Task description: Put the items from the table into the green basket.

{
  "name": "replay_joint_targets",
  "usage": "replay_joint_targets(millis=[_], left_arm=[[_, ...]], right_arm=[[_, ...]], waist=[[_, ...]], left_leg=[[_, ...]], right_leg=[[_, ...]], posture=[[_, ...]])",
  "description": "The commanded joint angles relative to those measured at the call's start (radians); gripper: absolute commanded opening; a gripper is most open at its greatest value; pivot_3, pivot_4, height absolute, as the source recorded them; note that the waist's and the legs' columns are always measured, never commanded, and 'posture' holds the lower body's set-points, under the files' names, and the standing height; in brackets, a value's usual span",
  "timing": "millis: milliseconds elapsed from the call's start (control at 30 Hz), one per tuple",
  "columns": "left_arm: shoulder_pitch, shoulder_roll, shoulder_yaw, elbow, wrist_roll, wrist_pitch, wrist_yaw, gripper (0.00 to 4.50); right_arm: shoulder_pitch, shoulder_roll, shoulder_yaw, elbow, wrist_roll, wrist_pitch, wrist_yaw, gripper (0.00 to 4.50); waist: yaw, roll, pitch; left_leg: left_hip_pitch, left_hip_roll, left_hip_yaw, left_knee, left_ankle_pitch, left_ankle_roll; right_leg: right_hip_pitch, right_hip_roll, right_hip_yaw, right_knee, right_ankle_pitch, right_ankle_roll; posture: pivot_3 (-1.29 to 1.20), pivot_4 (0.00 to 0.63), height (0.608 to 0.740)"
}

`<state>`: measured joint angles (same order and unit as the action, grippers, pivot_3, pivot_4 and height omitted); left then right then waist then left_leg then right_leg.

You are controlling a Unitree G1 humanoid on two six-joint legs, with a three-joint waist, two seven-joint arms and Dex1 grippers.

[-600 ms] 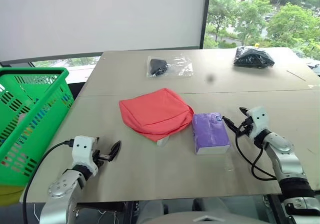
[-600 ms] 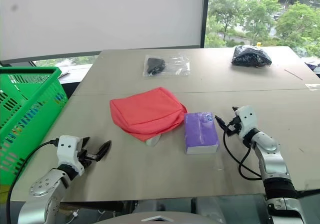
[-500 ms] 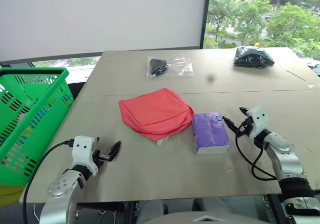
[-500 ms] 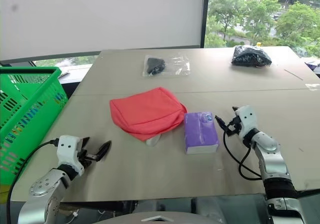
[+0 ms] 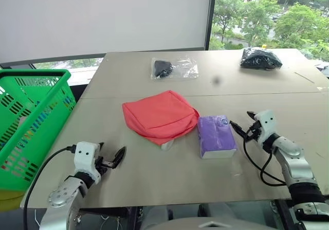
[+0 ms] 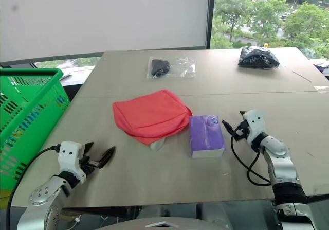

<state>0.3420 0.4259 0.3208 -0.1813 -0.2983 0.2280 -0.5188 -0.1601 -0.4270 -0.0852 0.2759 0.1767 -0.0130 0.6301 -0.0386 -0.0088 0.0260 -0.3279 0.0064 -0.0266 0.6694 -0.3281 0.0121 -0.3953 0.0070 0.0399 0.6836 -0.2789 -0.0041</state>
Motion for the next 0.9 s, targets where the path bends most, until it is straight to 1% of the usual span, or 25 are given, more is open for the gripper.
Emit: replay_joint_targets(millis=[33,167,233,333,400,467,567,667,767,800,900], left_arm=[[-0.003,0.008,0.021,-0.010,-0.010,-0.038,-0.011,4.45],[0.007,0.037,0.061,-0.033,-0.065,-0.055,-0.075,4.45],[0.014,0.057,0.107,-0.066,-0.163,-0.027,-0.140,4.45],[0.025,0.085,0.176,-0.106,-0.284,0.008,-0.204,4.45],[0.104,0.138,0.244,-0.177,-0.389,0.052,-0.314,4.45],[0.198,0.194,0.287,-0.257,-0.449,0.084,-0.415,4.45],[0.279,0.242,0.308,-0.343,-0.471,0.096,-0.470,4.45],[0.339,0.279,0.315,-0.406,-0.449,0.105,-0.505,4.45],[0.344,0.276,0.316,-0.435,-0.421,0.091,-0.485,4.45],[0.343,0.271,0.316,-0.441,-0.415,0.090,-0.478,4.45],[0.357,0.241,0.318,-0.468,-0.405,0.088,-0.451,4.45]], right_arm=[[-0.032,-0.020,-0.019,-0.017,0.013,-0.031,0.019,4.50],[-0.111,-0.044,-0.014,-0.058,0.044,0.002,0.075,4.50],[-0.175,-0.044,0.009,-0.107,0.080,0.079,0.116,4.50],[-0.248,-0.042,0.069,-0.153,0.075,0.176,0.150,4.50],[-0.304,-0.018,0.160,-0.234,0.083,0.286,0.184,4.50],[-0.351,0.010,0.242,-0.309,0.103,0.377,0.224,4.50],[-0.389,0.015,0.337,-0.359,0.085,0.460,0.271,4.50],[-0.462,0.050,0.454,-0.308,0.009,0.472,0.285,4.50],[-0.542,0.103,0.567,-0.197,-0.087,0.467,0.283,4.50],[-0.556,0.110,0.590,-0.174,-0.110,0.461,0.289,4.50],[-0.600,0.160,0.623,-0.110,-0.132,0.521,0.286,4.50]], waist=[[0.000,0.000,0.000],[-0.004,0.001,0.001],[-0.006,0.001,0.001],[-0.003,0.001,0.001],[-0.001,-0.001,0.000],[-0.006,-0.001,0.000],[0.005,0.001,0.001],[0.030,0.001,0.001],[0.046,0.001,0.001],[0.050,0.001,0.001],[0.055,0.001,0.001]], left_leg=[[0.000,0.000,0.000,0.000,0.000,0.000],[0.000,0.000,0.001,0.000,0.000,0.000],[0.000,0.000,0.001,0.000,0.000,0.000],[0.001,0.001,0.000,0.000,0.000,0.000],[0.001,0.001,-0.001,0.000,0.000,0.000],[0.000,0.002,-0.001,0.000,0.000,0.000],[-0.002,0.002,0.000,-0.001,0.000,0.000],[-0.002,0.000,-0.001,0.000,-0.001,0.002],[-0.002,0.000,-0.003,-0.001,-0.001,0.002],[-0.001,0.000,-0.004,0.000,-0.001,0.001],[-0.001,0.000,-0.005,0.000,-0.001,0.001]], right_leg=[[0.000,0.000,0.000,0.000,0.000,0.000],[0.000,0.000,0.000,0.000,0.000,0.000],[0.000,0.000,0.001,0.000,0.000,0.000],[0.000,0.002,0.000,0.001,0.000,0.000],[0.000,0.002,0.000,0.001,0.000,0.000],[-0.001,0.002,-0.001,0.000,0.000,-0.001],[-0.002,0.001,-0.001,-0.004,0.000,-0.001],[-0.002,-0.003,-0.004,-0.005,0.000,0.000],[-0.001,-0.003,-0.006,-0.004,0.000,-0.001],[-0.001,-0.003,-0.007,-0.004,0.000,-0.001],[-0.001,-0.003,-0.008,-0.003,0.000,-0.001]], posture=[[-0.03,0.000,0.740],[-0.02,0.000,0.740],[-0.03,0.000,0.740],[-0.01,0.000,0.740],[0.00,0.000,0.740],[0.02,0.000,0.740],[0.04,0.000,0.740],[0.08,0.000,0.740],[0.10,0.000,0.740],[0.12,0.000,0.740],[0.14,0.000,0.740]])
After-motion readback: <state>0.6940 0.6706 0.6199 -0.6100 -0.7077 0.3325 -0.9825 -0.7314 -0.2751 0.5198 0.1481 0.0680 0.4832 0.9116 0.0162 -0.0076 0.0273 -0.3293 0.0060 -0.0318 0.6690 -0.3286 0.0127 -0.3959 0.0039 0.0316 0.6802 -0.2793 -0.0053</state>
